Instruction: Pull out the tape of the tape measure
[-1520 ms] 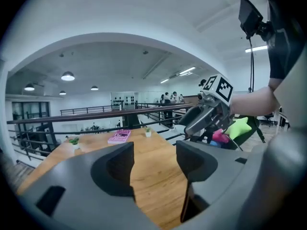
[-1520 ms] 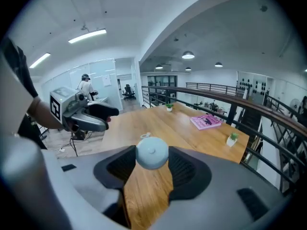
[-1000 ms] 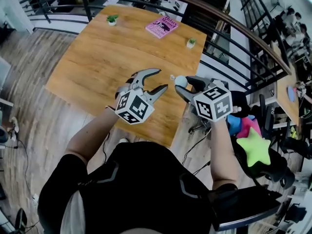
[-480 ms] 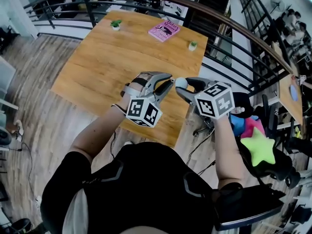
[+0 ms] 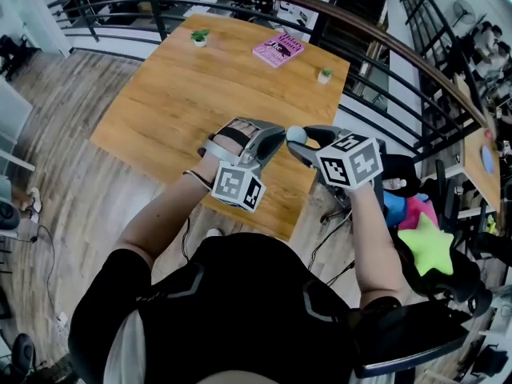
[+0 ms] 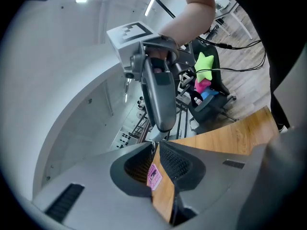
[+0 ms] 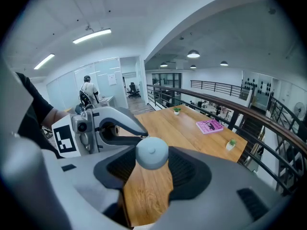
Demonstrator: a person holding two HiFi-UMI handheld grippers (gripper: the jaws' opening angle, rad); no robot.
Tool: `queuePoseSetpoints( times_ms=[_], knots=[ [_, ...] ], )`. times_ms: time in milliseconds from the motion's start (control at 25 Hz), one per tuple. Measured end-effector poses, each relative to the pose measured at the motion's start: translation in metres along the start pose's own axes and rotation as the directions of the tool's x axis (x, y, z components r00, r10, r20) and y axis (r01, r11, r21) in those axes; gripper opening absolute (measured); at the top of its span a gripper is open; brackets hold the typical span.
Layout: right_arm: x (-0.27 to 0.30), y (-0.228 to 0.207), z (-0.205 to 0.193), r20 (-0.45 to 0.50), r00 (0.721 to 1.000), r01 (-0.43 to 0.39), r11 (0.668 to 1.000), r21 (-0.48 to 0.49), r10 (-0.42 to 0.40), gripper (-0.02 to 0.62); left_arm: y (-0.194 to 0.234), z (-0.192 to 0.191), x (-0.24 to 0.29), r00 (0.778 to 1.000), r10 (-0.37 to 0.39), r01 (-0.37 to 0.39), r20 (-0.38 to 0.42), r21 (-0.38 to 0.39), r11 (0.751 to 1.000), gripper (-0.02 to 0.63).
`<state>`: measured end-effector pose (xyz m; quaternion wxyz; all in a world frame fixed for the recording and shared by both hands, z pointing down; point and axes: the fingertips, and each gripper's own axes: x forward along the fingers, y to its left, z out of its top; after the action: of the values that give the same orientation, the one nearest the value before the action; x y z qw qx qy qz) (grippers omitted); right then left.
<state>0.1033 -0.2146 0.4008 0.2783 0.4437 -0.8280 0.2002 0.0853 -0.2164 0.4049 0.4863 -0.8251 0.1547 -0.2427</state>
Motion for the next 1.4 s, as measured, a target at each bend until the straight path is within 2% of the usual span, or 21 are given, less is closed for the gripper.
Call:
queuePoseSetpoints(
  times_ms=[80, 200, 440, 560, 680, 760, 920, 1080, 1240, 1400],
  knots=[
    [0.002, 0.0, 0.001, -0.007, 1.0, -0.002, 1.0, -0.009, 0.002, 0.222, 0.0, -0.003, 0.001, 1.0, -0.006, 0.006, -0.012, -0.029, 1.0, 0.058],
    [0.004, 0.004, 0.0, -0.01, 1.0, -0.014, 1.0, -0.012, 0.014, 0.222, -0.002, -0.006, -0.002, 0.999, -0.035, 0.033, -0.011, -0.143, 0.989, 0.043],
    [0.007, 0.009, 0.003, 0.013, 0.999, -0.052, 0.998, -0.038, 0.053, 0.221, 0.002, -0.013, -0.01, 0.996, -0.09, 0.085, 0.001, -0.339, 0.937, 0.038],
    [0.011, 0.014, 0.006, 0.027, 0.996, -0.083, 0.996, -0.042, 0.084, 0.221, 0.005, -0.02, -0.018, 0.994, -0.112, 0.103, 0.003, -0.407, 0.908, 0.038],
    [0.014, 0.01, 0.005, 0.022, 0.997, -0.075, 0.996, -0.055, 0.077, 0.221, 0.01, -0.037, -0.025, 0.993, -0.115, 0.093, -0.021, -0.459, 0.884, 0.037],
    [0.013, 0.007, 0.005, 0.025, 0.997, -0.074, 0.996, -0.054, 0.075, 0.221, 0.015, -0.05, -0.032, 0.993, -0.116, 0.08, -0.037, -0.517, 0.852, 0.037],
    [0.01, 0.006, 0.01, 0.064, 0.993, -0.101, 0.994, -0.031, 0.102, 0.221, 0.03, -0.064, -0.05, 0.993, -0.119, 0.082, -0.014, -0.644, 0.761, 0.037],
    [0.011, 0.001, 0.008, 0.051, 0.996, -0.072, 0.995, -0.068, 0.076, 0.222, 0.041, -0.079, -0.06, 0.993, -0.108, 0.053, -0.036, -0.69, 0.722, 0.035],
    [0.006, -0.008, 0.003, 0.065, 0.995, -0.072, 0.997, -0.036, 0.074, 0.221, 0.049, -0.099, -0.071, 0.992, -0.105, 0.019, -0.071, -0.731, 0.682, 0.035],
    [0.009, -0.008, 0.002, 0.081, 0.993, -0.088, 0.996, -0.009, 0.089, 0.221, 0.053, -0.106, -0.078, 0.994, -0.083, -0.003, -0.078, -0.748, 0.664, 0.035]
  ],
)
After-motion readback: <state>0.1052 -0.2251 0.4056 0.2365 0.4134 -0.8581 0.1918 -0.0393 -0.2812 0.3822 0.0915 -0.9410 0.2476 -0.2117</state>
